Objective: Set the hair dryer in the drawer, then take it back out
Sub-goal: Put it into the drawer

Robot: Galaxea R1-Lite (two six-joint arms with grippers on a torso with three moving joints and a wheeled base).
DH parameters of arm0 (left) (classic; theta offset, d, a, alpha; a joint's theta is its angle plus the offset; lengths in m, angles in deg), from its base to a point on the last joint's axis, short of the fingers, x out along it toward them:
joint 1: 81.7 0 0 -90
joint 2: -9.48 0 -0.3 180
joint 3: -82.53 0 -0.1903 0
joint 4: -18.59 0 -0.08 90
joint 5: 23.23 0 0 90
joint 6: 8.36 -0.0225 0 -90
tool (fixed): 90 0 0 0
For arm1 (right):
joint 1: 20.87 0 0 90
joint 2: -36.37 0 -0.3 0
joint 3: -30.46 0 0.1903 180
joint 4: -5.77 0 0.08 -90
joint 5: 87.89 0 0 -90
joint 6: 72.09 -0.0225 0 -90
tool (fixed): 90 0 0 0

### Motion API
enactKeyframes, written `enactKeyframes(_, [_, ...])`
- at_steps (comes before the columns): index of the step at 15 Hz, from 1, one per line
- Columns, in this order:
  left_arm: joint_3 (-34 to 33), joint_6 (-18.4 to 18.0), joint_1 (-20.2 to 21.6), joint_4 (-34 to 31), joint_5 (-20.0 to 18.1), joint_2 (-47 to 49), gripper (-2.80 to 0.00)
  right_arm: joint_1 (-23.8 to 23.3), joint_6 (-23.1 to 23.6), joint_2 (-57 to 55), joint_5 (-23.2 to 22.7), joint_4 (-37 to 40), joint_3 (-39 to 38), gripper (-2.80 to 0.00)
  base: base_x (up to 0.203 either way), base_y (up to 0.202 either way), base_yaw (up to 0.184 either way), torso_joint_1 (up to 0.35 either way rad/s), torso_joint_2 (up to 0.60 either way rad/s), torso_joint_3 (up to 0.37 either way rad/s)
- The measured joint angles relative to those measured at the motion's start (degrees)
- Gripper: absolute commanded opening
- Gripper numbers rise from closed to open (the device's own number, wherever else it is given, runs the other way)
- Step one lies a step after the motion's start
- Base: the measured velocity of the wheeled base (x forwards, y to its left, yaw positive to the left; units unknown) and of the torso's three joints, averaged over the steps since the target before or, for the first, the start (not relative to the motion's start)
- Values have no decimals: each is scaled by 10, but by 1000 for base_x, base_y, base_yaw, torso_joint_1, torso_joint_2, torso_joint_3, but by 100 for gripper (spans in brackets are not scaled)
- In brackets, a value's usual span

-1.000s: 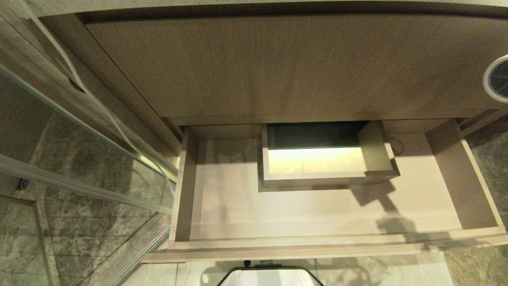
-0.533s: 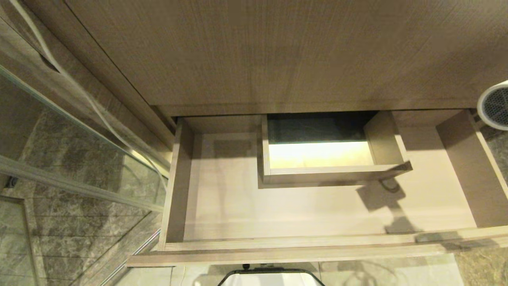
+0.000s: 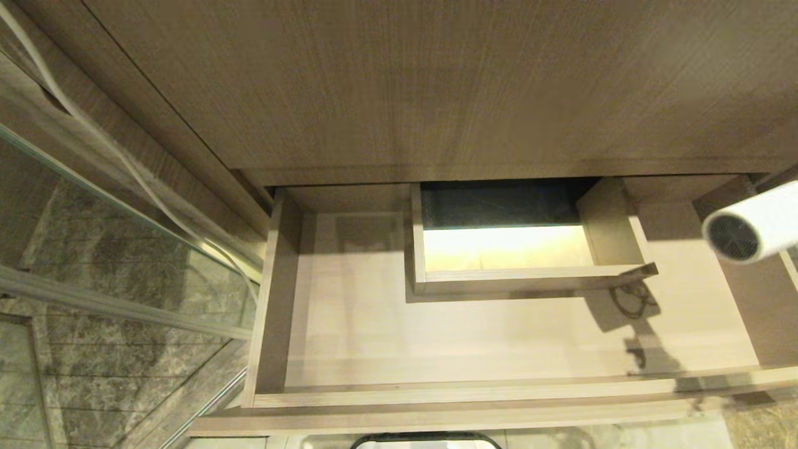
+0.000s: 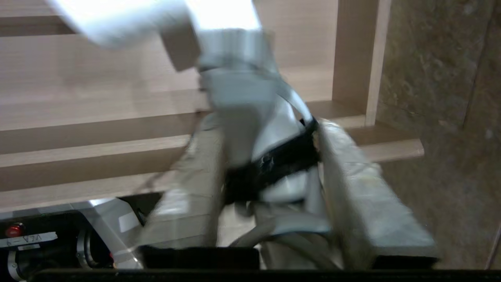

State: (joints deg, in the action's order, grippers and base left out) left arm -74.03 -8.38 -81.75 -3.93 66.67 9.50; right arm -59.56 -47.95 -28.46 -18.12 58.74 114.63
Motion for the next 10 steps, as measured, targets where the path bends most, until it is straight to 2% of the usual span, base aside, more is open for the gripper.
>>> enactKeyframes(7, [0,0,0,0,0,0,-280,-5,15,-154,50,-148,9,-280,0,0,0,3,1,10])
enactKeyframes(10, [0,0,0,0,0,0,-280,-5,31,-202,53,-171,34,-280,0,0,0,0,0,0])
